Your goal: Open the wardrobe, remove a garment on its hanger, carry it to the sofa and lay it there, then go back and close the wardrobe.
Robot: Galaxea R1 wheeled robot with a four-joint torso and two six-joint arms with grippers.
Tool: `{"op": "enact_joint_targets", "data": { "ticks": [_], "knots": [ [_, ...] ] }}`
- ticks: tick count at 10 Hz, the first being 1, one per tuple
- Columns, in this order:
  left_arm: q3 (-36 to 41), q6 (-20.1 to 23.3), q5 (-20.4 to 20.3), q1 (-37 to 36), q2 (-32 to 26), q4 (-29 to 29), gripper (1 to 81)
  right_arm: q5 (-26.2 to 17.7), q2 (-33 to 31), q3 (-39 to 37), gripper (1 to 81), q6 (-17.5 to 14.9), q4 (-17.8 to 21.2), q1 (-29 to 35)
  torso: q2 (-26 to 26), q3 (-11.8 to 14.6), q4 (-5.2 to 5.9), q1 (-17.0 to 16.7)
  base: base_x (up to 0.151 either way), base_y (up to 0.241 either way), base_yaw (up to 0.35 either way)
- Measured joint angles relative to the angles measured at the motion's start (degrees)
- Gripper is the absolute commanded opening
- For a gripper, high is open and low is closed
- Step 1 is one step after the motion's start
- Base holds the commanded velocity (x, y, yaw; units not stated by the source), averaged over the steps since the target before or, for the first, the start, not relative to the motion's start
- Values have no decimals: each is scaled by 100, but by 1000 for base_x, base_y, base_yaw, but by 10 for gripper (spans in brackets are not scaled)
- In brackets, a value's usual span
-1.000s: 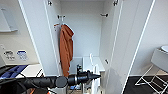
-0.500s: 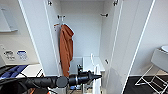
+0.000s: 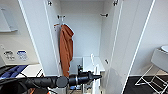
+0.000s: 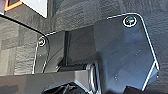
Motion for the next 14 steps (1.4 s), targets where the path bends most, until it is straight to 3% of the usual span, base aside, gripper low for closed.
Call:
{"op": "enact_joint_targets", "data": {
  "ticks": [8, 14],
  "knots": [
    [-16, 11, 223, 24, -91, 38, 10, -267, -1040, 862, 811, -9, -24, -190, 0, 0, 0, 0, 0, 0, -302],
    [-7, 15, 300, 206, -223, 49, 10, -623, -1080, 936, 811, 16, 9, -219, 0, 0, 0, 0, 0, 0, -319]
  ]
}}
